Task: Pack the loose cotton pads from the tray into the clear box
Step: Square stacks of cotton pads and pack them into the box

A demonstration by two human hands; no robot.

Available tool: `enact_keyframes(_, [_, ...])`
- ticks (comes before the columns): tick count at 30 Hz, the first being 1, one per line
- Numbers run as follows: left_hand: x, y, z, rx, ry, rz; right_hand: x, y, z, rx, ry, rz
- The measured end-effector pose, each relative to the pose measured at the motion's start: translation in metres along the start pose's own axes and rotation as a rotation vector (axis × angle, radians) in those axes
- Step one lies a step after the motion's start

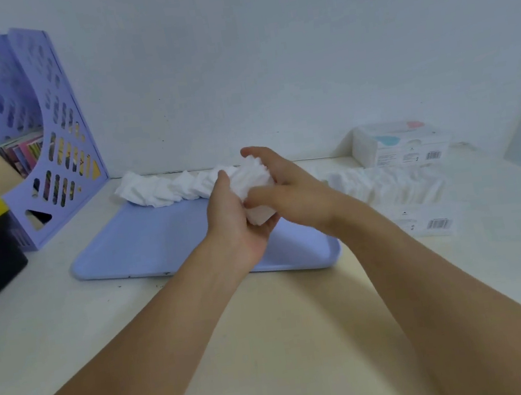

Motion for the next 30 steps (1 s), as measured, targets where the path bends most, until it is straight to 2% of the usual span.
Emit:
enact_keyframes(3, [-0.003, -0.005, 0.004, -0.008, -0.022, -0.016, -0.002, 0.001, 0.003, 0.080, -0.075, 0.006])
enact_keyframes(5, [-0.004, -0.007, 0.003, 0.011, -0.095, -0.016, 0.000, 0.003, 0.008, 0.083, 0.004, 0.044])
enact_keyframes(7, [-0.004, -0.010, -0.002, 0.078, -0.205, -0.014, 0.007, 0.006, 0.024, -0.030, 0.064, 0.116])
enact_keyframes(8, [-0.004, -0.009, -0.005, 0.106, -0.268, -0.027, 0.008, 0.010, 0.040, -0.143, 0.020, 0.132])
enact_keyframes(10, [-0.003, -0.011, -0.010, 0.162, -0.541, -0.109, 0.010, 0.025, 0.079, -0.394, -0.164, 0.161])
enact_keyframes(12, [0.003, -0.012, -0.014, 0.196, -0.940, -0.219, 0.005, 0.043, 0.107, -0.492, -0.355, 0.156])
enact_keyframes(14, [0.014, -0.016, -0.019, 0.211, -1.215, -0.239, -0.005, 0.053, 0.117, -0.463, -0.482, 0.072])
enact_keyframes(17, [0.031, -0.022, -0.028, 0.280, -1.514, -0.154, -0.019, 0.051, 0.108, -0.341, -0.382, -0.164])
enact_keyframes(19, [0.038, -0.026, -0.033, 0.274, -1.546, -0.176, -0.024, 0.045, 0.103, -0.322, -0.288, -0.249])
enact_keyframes(22, [0.049, -0.032, -0.035, 0.200, -1.464, -0.270, -0.030, 0.041, 0.104, -0.326, -0.189, -0.315])
enact_keyframes(25, [0.058, -0.038, -0.033, 0.237, -1.395, -0.331, -0.034, 0.043, 0.106, -0.305, -0.210, -0.326])
enact_keyframes(30, [0.059, -0.036, -0.035, 0.290, -1.537, -0.463, -0.041, 0.049, 0.116, -0.382, -0.203, -0.406])
Point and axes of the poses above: each hand's wrist, its own y-axis away from the middle knuckle, its own z-axis out of the back of the hand, x = y × z, the point moved 4 cm from there along -y, towards the middle knuckle, and after that the axes turned 13 degrees about x, right-handed, at the moved point
